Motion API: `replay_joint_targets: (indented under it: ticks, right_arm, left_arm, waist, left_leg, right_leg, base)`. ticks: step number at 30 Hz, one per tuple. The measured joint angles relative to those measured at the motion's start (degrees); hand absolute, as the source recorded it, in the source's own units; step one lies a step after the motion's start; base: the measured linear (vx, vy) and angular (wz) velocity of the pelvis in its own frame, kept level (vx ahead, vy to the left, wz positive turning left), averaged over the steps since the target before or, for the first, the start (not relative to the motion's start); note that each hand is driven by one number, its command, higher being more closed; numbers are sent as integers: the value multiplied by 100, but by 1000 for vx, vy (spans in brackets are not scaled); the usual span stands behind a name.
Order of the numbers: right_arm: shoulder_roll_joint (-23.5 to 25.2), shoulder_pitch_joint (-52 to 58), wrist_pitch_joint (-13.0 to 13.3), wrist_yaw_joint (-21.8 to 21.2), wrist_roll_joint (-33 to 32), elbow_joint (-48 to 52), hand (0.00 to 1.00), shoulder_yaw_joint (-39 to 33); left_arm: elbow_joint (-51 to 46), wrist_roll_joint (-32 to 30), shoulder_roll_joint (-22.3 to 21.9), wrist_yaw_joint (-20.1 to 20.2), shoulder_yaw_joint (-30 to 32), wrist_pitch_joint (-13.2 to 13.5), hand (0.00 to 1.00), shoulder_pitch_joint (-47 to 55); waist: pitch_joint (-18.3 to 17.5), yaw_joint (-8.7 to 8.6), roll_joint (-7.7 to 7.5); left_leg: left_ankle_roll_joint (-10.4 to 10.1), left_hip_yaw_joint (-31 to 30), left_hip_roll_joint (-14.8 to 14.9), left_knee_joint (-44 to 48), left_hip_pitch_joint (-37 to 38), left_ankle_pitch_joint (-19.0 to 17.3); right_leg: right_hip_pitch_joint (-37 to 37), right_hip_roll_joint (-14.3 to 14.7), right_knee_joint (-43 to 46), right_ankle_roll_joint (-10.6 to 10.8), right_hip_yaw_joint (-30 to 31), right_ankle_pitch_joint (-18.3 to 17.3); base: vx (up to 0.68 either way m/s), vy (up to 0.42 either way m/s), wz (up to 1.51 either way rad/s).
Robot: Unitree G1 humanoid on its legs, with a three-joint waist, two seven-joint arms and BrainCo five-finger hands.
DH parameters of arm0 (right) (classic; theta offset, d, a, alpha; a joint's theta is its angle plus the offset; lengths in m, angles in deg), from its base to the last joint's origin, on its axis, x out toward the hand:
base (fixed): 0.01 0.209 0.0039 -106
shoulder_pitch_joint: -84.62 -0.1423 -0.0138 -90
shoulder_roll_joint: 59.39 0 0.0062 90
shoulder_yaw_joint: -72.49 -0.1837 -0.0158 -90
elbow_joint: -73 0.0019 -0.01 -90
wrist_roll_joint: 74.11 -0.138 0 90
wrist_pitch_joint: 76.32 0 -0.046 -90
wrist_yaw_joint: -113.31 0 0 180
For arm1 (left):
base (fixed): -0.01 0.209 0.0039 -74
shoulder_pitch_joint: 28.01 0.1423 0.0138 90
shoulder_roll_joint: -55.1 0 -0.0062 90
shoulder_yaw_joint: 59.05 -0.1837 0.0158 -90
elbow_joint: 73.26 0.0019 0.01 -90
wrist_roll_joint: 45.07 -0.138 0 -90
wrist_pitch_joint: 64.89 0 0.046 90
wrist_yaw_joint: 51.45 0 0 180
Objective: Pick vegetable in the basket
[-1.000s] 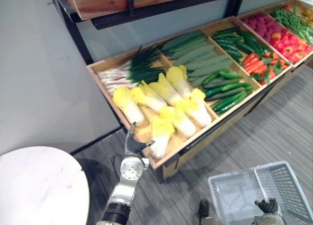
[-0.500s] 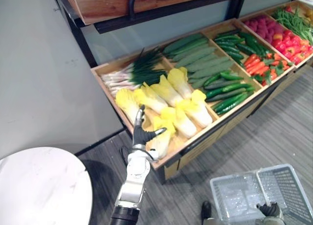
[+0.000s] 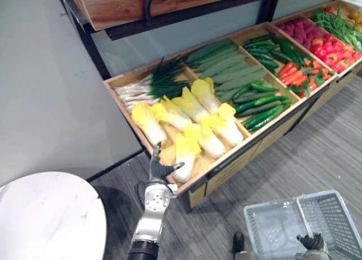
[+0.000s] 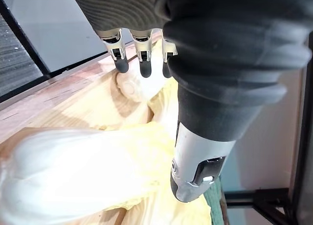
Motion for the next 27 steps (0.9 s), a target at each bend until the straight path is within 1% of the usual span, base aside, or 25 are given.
replay_joint_targets:
  ticks: [4, 6, 10, 16, 20, 23, 27]
  right_arm:
    - [-2, 8, -2, 0, -3, 127, 100, -7]
    - [-2, 9, -4, 1, -4, 127, 100, -17]
    - [-2, -8, -4, 0, -3, 129, 100, 15]
    - [-1, -21, -2, 3, -5, 151, 100, 27]
    - [-1, -43, 0, 4, -6, 159, 100, 33]
    - [-1, -120, 19, 7, -9, 171, 100, 43]
    - [-1, -159, 20, 18, -12, 272, 100, 60]
  left_arm:
    - [325, 0, 23, -23, -1, -2, 0, -61]
    - [350, -3, 22, -110, -13, 0, 0, -86]
    - [563, -3, 133, -191, -45, 0, 0, -318]
    - [689, -4, 148, -242, -102, 12, 0, -490]
    - [1015, -3, 141, -246, -142, 0, 0, -728]
    - [1046, -3, 150, -296, -149, -1, 0, -732]
    - [1244, -2, 148, -421, -238, -9, 0, -940]
  waist:
    - [-34, -15, 62]
    - [-39, -15, 76]
    - [-37, -15, 72]
    - [-32, -14, 64]
    - [-21, -57, 56]
    - [75, -152, 49]
    - [222, -164, 50]
  left_leg:
    - [3, 17, -2, -3, -105, 4]
    - [3, 19, 3, -18, -98, 4]
    - [-2, 25, -11, -45, -102, -1]
    - [-3, 76, -41, -123, -114, -1]
    - [-13, 124, -41, -153, -136, -8]
    - [-14, 185, -39, -184, -116, -8]
    - [-37, 329, -31, -213, -108, -23]
  right_leg:
    - [-147, 7, -3, 35, 16, 25]
    - [-145, 21, -15, 38, 17, 27]
    - [-145, 20, -65, 50, 24, 35]
    - [-238, 26, -79, 56, 101, 40]
    - [-340, 50, -81, 59, 170, 43]
    - [-370, 72, -82, 64, 224, 48]
    - [-478, 120, -82, 52, 336, 62]
  base:
    - [2, -21, -3]
    - [35, -18, -2]
    - [29, -7, -1]
    - [17, -5, -5]
    - [1, -19, -10]
    - [0, -20, -12]
    - [11, -27, -15]
